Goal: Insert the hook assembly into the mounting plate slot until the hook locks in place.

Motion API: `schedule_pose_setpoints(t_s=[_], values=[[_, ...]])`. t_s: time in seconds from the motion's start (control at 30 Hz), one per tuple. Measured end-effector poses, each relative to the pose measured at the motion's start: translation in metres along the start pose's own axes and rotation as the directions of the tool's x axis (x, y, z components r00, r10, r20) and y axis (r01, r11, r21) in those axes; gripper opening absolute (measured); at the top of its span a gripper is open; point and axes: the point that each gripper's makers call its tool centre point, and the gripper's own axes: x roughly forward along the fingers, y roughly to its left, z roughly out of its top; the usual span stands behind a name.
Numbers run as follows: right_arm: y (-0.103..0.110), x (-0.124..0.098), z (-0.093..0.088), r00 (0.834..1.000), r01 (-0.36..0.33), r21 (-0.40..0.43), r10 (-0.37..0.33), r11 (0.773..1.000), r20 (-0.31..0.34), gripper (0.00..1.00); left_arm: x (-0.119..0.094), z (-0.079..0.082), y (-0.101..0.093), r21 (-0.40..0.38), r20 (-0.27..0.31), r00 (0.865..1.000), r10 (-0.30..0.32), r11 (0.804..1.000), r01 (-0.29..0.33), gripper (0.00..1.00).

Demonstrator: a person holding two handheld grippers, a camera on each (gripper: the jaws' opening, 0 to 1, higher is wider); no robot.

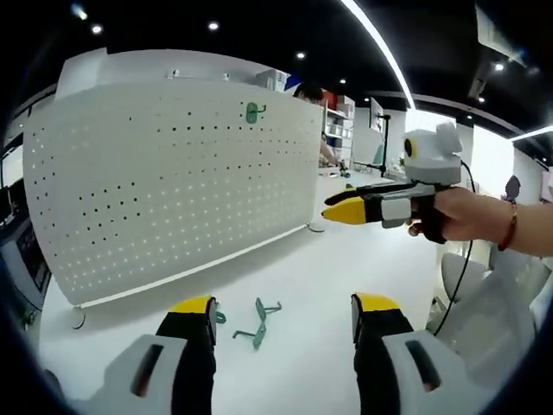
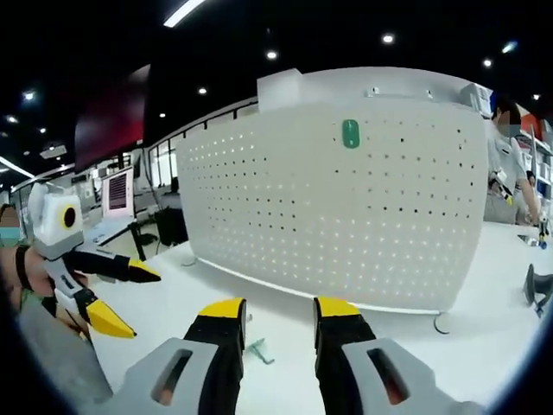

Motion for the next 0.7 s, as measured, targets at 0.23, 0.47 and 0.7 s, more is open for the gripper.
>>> schedule_pose_setpoints(t_s=[0.23,0.47,0.7], values=[[0.009,-0.004,-0.010,1.000,-0.019,0.004,0.019,1.000,-0.011,0.31,0.007,-0.010,-0.001,0.000,-0.039,0.999,0.002,1.000,-0.002,0.59],[0.016,-0.011,-0.017,1.000,-0.012,0.013,0.012,1.000,-0.004,0.31,0.017,-0.025,-0.001,0.013,-0.098,0.995,-0.012,1.000,0.014,0.53],[0.018,-0.019,-0.030,1.000,0.007,0.049,-0.007,0.999,0.000,0.31,0.033,-0.036,-0.004,0.034,-0.144,0.988,-0.052,0.998,0.058,0.50]])
